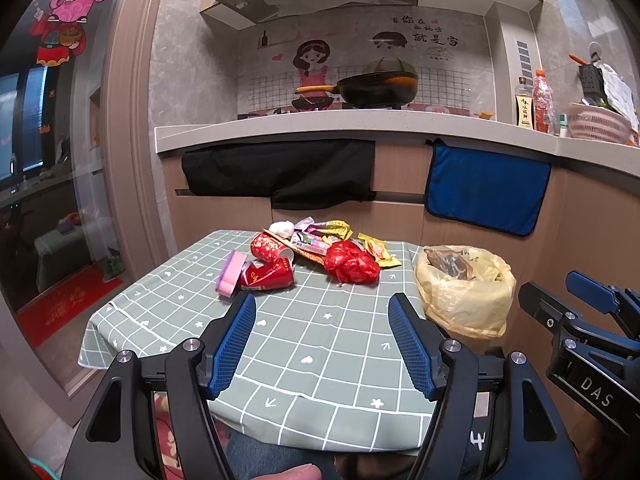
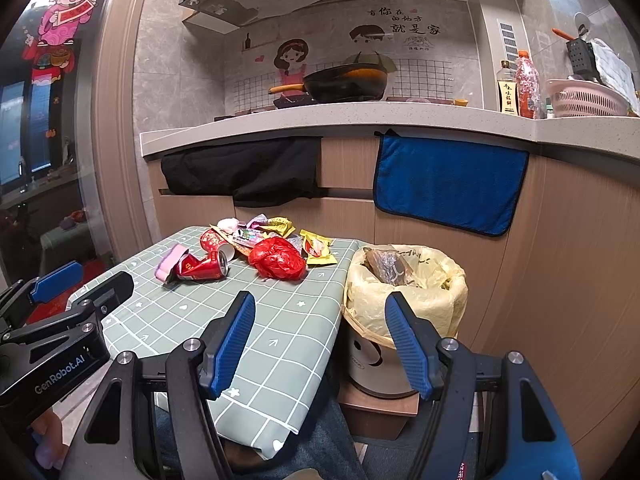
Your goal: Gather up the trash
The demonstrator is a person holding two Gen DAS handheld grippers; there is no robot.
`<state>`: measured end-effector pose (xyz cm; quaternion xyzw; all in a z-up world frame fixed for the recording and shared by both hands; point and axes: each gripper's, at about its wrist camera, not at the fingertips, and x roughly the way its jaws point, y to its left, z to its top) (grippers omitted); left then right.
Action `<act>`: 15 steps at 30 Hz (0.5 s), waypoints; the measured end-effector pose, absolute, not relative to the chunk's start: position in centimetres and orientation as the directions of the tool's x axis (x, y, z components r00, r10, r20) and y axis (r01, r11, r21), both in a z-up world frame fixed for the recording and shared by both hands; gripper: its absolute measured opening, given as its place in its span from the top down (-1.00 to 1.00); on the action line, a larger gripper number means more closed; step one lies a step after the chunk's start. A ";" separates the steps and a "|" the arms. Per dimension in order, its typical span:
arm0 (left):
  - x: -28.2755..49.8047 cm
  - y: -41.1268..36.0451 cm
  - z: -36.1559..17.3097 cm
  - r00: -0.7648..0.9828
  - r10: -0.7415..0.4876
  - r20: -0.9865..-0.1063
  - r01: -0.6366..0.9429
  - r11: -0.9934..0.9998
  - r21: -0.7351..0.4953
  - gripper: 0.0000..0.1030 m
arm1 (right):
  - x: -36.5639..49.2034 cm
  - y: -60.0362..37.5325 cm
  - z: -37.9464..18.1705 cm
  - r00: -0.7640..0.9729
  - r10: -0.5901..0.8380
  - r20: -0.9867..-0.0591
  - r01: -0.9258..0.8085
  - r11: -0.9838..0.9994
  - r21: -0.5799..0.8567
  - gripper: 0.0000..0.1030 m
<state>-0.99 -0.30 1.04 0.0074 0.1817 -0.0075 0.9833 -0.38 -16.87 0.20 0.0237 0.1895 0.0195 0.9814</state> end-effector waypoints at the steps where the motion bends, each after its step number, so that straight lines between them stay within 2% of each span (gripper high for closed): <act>1: -1.0 -0.3 1.0 0.934 -0.010 -0.357 0.016 1.000 0.012 -0.34 | -0.4 -16.9 0.2 0.927 0.047 -0.371 -0.029 0.998 0.054 -0.27; 15: -1.0 -0.4 0.9 0.934 -0.011 -0.356 0.016 1.000 0.012 -0.34 | -0.4 -16.9 0.0 0.927 0.049 -0.372 -0.030 0.998 0.057 -0.27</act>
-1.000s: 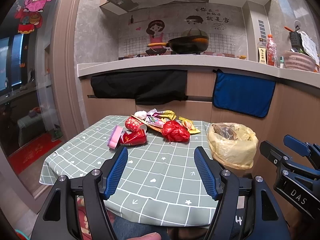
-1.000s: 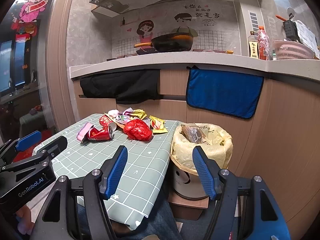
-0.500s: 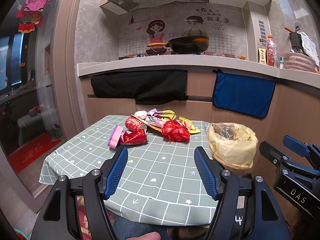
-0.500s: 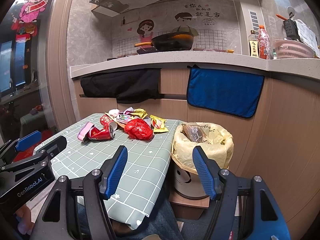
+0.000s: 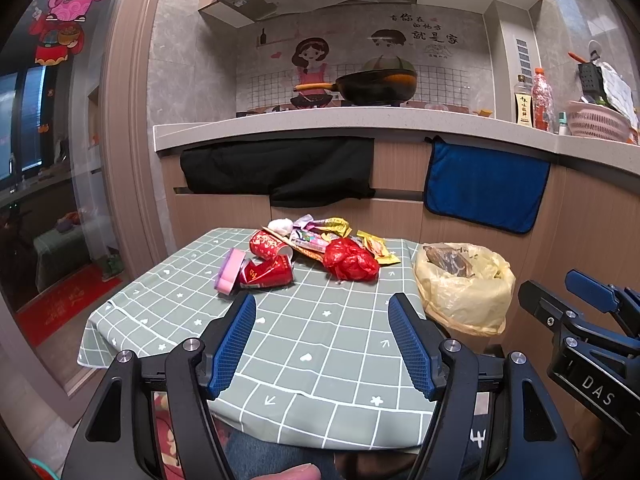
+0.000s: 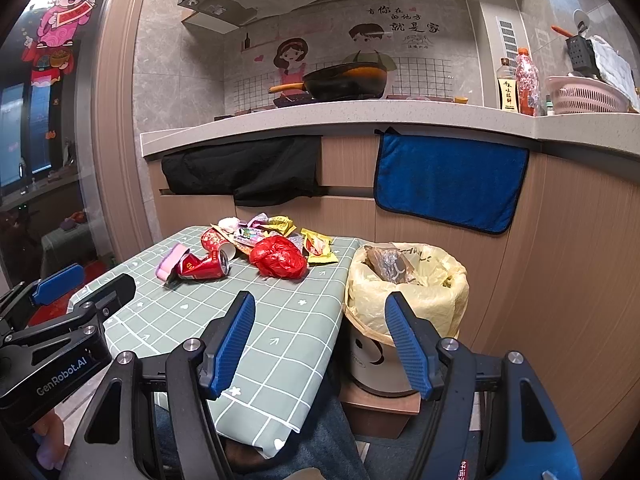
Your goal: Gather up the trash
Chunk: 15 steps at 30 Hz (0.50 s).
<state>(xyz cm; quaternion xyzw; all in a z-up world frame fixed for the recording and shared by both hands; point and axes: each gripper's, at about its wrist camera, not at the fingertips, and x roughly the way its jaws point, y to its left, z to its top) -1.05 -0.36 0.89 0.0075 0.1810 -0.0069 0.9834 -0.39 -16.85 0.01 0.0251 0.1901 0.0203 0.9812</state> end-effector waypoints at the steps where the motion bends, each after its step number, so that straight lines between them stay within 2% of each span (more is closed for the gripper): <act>1: -1.0 -0.4 0.9 0.934 -0.011 -0.356 0.016 1.000 0.012 -0.34 | -0.4 -16.9 0.0 0.927 0.050 -0.372 -0.031 0.998 0.057 -0.27; 15: -1.0 -0.3 1.0 0.933 -0.012 -0.359 0.017 1.000 0.012 -0.34 | -0.4 -16.9 0.0 0.926 0.052 -0.373 -0.031 0.998 0.060 -0.27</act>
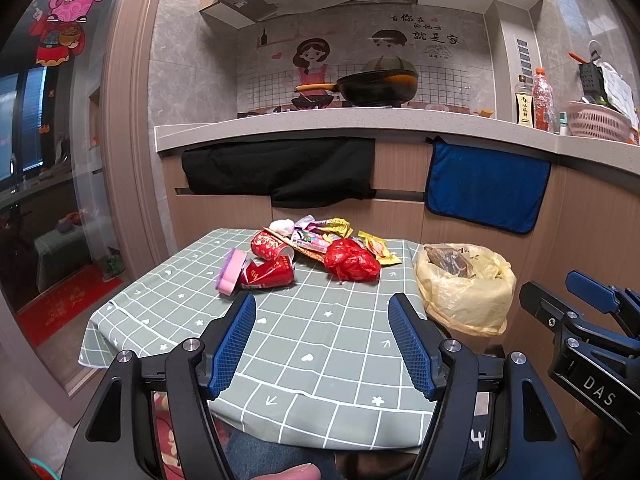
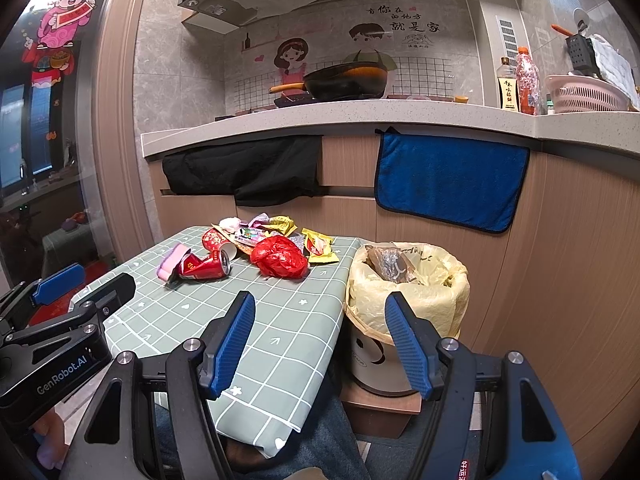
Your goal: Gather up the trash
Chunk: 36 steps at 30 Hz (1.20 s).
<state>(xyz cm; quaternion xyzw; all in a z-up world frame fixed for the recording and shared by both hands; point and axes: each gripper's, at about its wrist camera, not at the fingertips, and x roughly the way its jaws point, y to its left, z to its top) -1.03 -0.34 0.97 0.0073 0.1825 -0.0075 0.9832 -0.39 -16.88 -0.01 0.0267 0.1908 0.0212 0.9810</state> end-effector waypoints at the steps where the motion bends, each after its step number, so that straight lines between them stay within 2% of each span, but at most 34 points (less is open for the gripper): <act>1: -1.0 -0.3 1.0 0.933 -0.012 -0.359 0.017 1.000 0.012 -0.34 | -0.4 -16.9 0.0 0.926 0.053 -0.374 -0.032 0.998 0.061 -0.27; 15: -1.0 -0.3 0.9 0.933 -0.012 -0.360 0.018 1.000 0.012 -0.34 | -0.4 -16.9 -0.1 0.927 0.052 -0.371 -0.031 0.998 0.062 -0.27; 24: 0.0 0.8 0.5 0.919 0.001 -0.393 -0.001 1.000 -0.002 -0.34 | -0.2 -16.5 -0.7 0.924 0.071 -0.376 -0.045 0.996 0.076 -0.27; 36: 8.4 6.7 0.5 0.914 0.013 -0.405 -0.031 0.999 -0.038 -0.34 | 7.7 -16.0 -0.5 0.911 0.144 -0.386 -0.128 0.989 0.068 -0.26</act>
